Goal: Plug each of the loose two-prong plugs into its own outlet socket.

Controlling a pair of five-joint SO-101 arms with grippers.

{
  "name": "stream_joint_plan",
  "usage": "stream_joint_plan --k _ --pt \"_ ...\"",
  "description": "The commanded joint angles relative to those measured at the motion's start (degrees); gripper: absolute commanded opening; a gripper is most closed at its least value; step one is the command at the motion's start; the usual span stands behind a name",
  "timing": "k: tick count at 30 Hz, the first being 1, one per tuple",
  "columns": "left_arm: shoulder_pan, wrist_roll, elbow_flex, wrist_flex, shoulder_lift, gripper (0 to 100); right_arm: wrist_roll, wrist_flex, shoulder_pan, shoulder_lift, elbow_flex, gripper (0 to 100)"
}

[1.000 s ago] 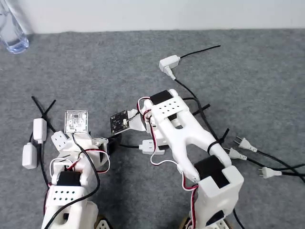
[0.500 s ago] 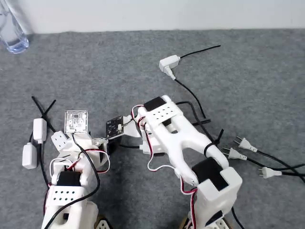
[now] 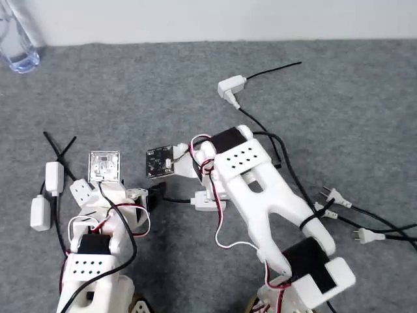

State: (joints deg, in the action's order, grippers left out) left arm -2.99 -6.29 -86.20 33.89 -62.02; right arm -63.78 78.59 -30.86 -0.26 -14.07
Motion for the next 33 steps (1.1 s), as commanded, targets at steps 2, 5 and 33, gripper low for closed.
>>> stream_joint_plan --k 2,5,33 --pt "0.3 0.4 0.5 -1.7 -0.7 34 -1.9 0.7 0.9 -0.8 -1.8 28.4" --pt "0.3 0.4 0.5 -1.7 -0.7 34 -2.0 0.6 0.9 0.7 -2.0 28.4" --pt "0.3 0.4 0.5 -1.7 -0.7 34 -8.9 -6.1 0.7 2.3 -8.8 0.9"
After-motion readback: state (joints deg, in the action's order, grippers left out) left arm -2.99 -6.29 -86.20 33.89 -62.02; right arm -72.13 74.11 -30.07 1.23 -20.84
